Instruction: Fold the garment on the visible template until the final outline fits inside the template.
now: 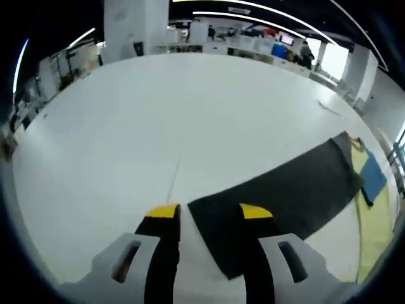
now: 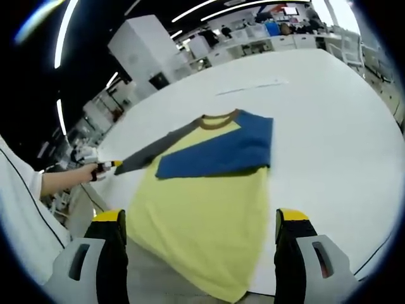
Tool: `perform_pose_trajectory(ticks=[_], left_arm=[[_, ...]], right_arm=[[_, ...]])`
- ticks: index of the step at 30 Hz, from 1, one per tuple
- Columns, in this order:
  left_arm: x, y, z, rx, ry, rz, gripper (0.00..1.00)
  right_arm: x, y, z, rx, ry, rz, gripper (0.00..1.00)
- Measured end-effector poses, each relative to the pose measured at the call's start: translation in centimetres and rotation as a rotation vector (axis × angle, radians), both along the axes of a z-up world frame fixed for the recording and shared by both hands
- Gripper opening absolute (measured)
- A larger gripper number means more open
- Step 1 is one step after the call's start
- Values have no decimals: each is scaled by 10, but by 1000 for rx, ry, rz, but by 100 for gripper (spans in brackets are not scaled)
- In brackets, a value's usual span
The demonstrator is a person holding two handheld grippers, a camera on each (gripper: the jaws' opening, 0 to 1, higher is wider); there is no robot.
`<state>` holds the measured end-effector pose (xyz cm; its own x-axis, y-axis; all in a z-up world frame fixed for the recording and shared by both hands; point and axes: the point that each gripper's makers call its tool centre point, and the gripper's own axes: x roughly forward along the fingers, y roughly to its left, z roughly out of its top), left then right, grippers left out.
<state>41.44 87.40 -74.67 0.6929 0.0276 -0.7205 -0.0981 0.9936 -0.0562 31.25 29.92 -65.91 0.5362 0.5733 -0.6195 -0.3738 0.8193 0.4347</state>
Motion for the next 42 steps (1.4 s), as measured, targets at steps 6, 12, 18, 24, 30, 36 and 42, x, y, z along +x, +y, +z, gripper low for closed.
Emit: perform_pose_trajectory(ticks=[6,12,18,24,30,36,42], left_arm=[[3,3,0,14,1,-5,24],[4,4,0,16,3,-4,18],[3,7,0,25,10,8,13],[4,1,-1,19,8,-7,2],[4,1,0,13,10,10,0],[4,0,6,-9,-1,26,0],[4,4,14,-1,-21,40,0]], right_arm=[[0,1,0,-3,3,5,98],[1,4,1,-2,-2,14,98],[1,3,1,-2,-2,13,98],[0,3,2,-1,0,13,98],[0,1,4,-1,-5,12,98],[0,-1,6,1,-11,10,98],[-2,0,7,5,-15,12,98]])
